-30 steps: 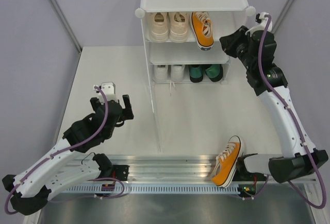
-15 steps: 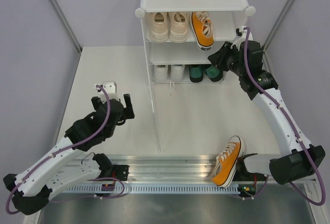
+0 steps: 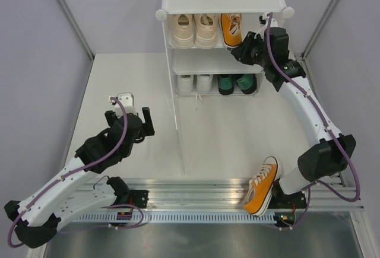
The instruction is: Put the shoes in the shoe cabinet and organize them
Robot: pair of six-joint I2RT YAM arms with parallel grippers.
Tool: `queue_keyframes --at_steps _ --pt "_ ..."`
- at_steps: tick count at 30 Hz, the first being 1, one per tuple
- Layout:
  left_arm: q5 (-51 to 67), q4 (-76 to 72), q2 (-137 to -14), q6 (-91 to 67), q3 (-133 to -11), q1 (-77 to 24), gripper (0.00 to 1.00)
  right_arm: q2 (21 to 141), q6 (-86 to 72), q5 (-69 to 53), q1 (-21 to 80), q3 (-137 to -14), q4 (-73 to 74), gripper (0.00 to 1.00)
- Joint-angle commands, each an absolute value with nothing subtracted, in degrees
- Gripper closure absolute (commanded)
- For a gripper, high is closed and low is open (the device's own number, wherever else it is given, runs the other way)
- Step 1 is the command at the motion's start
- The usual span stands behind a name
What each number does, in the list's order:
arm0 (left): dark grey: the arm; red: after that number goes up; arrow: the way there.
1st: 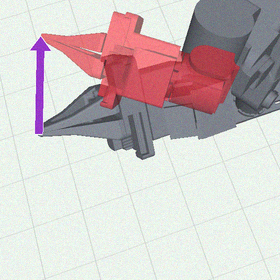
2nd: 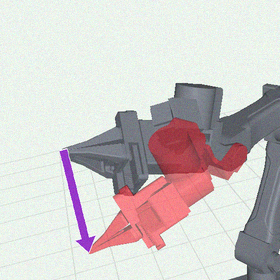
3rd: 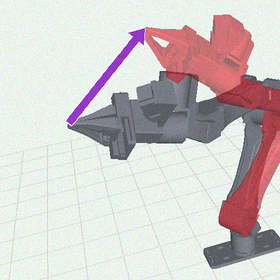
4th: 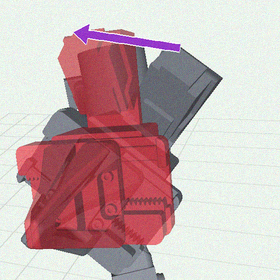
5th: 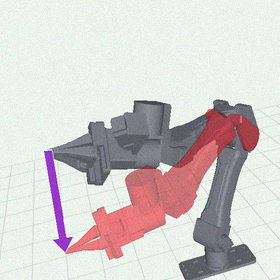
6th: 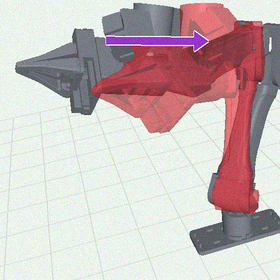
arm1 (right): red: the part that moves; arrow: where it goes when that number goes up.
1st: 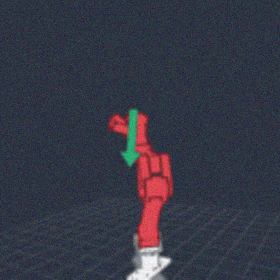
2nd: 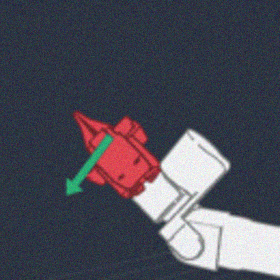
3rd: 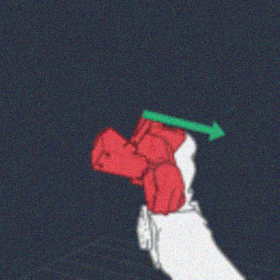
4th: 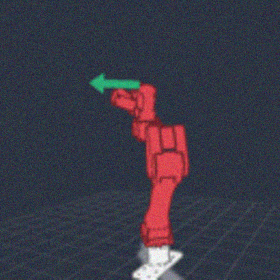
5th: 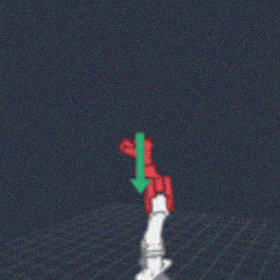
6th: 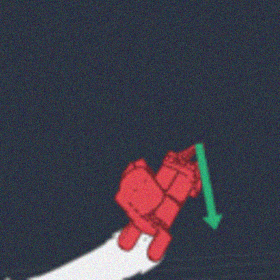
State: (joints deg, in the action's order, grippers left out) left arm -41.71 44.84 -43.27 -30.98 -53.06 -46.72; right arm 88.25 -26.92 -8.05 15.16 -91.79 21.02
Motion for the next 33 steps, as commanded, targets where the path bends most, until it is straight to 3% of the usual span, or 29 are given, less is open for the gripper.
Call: queue_keyframes --at_steps 1,12,16,19,25,33 --pt "-41.4 42.98 -43.33 -28.92 -53.09 -46.23 0.0 90.79 -25.84 -7.12 14.94 -97.02 18.37 0.73" --pt "-40.69 42.98 -42.8 -28.92 -53.09 -45.44 0.0 95.45 -26.19 -8.43 14.85 -101.43 19.77 0.73" --pt "-40.25 42.89 -42.72 -28.92 -53.09 -45.26 0.0 93.17 -25.58 -9.14 14.85 -99.32 20.83 0.65" --pt "-39.9 42.8 -42.71 -28.92 -53.17 -45.35 0.0 88.78 -25.14 -9.4 14.85 -95.64 22.67 0.56" --pt "-39.46 42.63 -41.75 -28.83 -53.09 -45.18 0.0 75.17 -25.22 -4.84 15.03 -82.55 31.72 0.49" --pt "-38.15 42.28 -41.22 -28.56 -53.0 -44.91 0.0 62.59 -31.96 15.45 19.5 -63.56 51.66 0.43"
